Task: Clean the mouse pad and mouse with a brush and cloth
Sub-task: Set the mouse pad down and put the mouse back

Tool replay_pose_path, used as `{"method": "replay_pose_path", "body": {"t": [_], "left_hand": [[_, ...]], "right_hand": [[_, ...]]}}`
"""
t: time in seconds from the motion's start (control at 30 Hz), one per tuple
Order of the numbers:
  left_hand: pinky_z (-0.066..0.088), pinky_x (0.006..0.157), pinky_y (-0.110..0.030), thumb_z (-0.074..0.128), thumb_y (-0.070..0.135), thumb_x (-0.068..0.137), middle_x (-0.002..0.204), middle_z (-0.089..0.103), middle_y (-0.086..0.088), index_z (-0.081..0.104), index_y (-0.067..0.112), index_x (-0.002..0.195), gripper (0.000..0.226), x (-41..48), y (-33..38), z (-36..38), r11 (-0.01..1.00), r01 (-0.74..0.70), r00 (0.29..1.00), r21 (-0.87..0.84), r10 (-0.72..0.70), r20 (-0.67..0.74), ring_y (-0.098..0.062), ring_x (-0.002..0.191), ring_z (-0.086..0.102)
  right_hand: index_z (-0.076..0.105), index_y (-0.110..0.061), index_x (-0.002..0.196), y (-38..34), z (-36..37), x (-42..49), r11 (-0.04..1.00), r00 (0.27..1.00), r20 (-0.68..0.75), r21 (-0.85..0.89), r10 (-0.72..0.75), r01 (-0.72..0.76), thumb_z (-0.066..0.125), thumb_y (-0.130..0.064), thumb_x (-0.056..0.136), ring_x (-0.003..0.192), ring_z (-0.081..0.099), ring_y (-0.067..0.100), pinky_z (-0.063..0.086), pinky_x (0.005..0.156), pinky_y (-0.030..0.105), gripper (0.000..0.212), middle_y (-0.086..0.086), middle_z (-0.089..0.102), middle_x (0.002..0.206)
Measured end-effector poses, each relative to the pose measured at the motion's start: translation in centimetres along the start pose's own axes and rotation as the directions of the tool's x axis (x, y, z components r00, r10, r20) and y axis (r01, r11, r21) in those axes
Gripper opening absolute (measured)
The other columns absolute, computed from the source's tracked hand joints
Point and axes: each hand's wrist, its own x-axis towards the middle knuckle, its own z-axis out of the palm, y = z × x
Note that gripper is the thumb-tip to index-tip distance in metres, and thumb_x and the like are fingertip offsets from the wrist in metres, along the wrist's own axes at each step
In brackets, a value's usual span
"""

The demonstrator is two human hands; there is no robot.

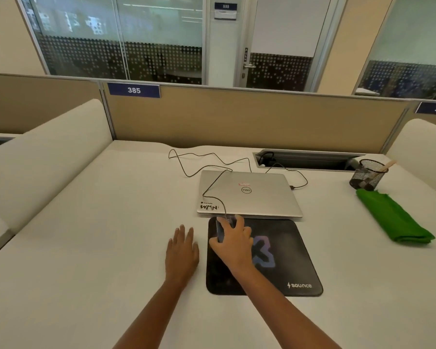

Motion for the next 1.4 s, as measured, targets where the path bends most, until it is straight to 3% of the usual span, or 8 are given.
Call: {"method": "replay_pose_path", "body": {"t": [0.2,0.37,0.93,1.1,1.23,1.4], "left_hand": [[0.011,0.119,-0.034,0.022,0.031,0.102,0.159,0.005,-0.005,0.009,0.016,0.149,0.052,-0.8,3.7,1.5,0.993,-0.117,0.990,-0.026,0.119,0.074,-0.020,0.147,0.006],[0.005,0.119,-0.036,0.018,0.033,0.102,0.159,0.000,-0.008,0.001,0.011,0.149,0.054,-1.3,5.3,2.7,0.990,-0.129,0.981,0.057,0.119,0.154,-0.022,0.147,0.001],[0.000,0.120,-0.032,0.018,0.032,0.102,0.159,-0.001,-0.006,0.000,0.013,0.149,0.054,-1.5,4.8,4.2,0.990,-0.122,0.991,0.072,0.117,0.072,-0.020,0.147,-0.002],[0.000,0.120,-0.033,0.017,0.032,0.102,0.159,-0.001,-0.006,0.000,0.013,0.149,0.054,-1.5,4.8,4.0,0.989,-0.123,0.990,0.078,0.116,0.083,-0.020,0.147,-0.002],[0.001,0.119,-0.033,0.018,0.030,0.102,0.159,-0.002,-0.008,0.001,0.011,0.149,0.054,-1.4,5.1,3.6,0.991,-0.118,0.987,0.067,0.110,0.116,-0.022,0.147,-0.001],[0.001,0.119,-0.034,0.017,0.028,0.102,0.159,-0.001,-0.010,0.002,0.009,0.149,0.053,-1.6,6.2,3.4,0.987,-0.112,0.988,0.111,0.098,0.120,-0.024,0.147,-0.003]], "right_hand": [[0.031,-0.031,0.139,4.3,-1.3,-1.0,0.995,0.995,0.001,-0.004,0.101,-0.101,0.048,-0.042,0.087,0.127,0.031,0.031,0.033,0.104,0.044,0.055,0.007,0.019,0.149],[0.031,-0.029,0.140,6.1,-1.1,-1.6,0.991,0.990,0.036,-0.012,0.133,-0.133,0.048,-0.041,0.088,0.129,0.030,0.032,0.034,0.103,0.042,0.056,0.008,0.018,0.150],[0.025,-0.027,0.142,6.4,0.7,-1.2,0.992,0.996,0.034,-0.100,0.082,-0.078,0.041,-0.044,0.092,0.132,0.028,0.032,0.035,0.104,0.041,0.055,0.009,0.019,0.151],[0.029,-0.028,0.141,7.7,-0.1,-1.3,0.997,0.998,-0.016,-0.028,0.065,-0.065,0.035,-0.053,0.092,0.135,0.026,0.030,0.032,0.104,0.045,0.056,0.007,0.021,0.152],[0.031,-0.022,0.142,11.3,-1.8,-0.9,0.998,0.998,-0.051,-0.034,0.041,-0.043,0.031,-0.039,0.097,0.138,0.024,0.027,0.033,0.106,0.045,0.047,0.004,0.027,0.152],[0.021,-0.013,0.145,14.5,-2.3,-1.3,0.988,0.998,0.022,-0.143,0.060,-0.057,0.025,-0.027,0.100,0.144,0.014,0.025,0.025,0.114,0.038,0.047,0.005,0.019,0.155]]}}
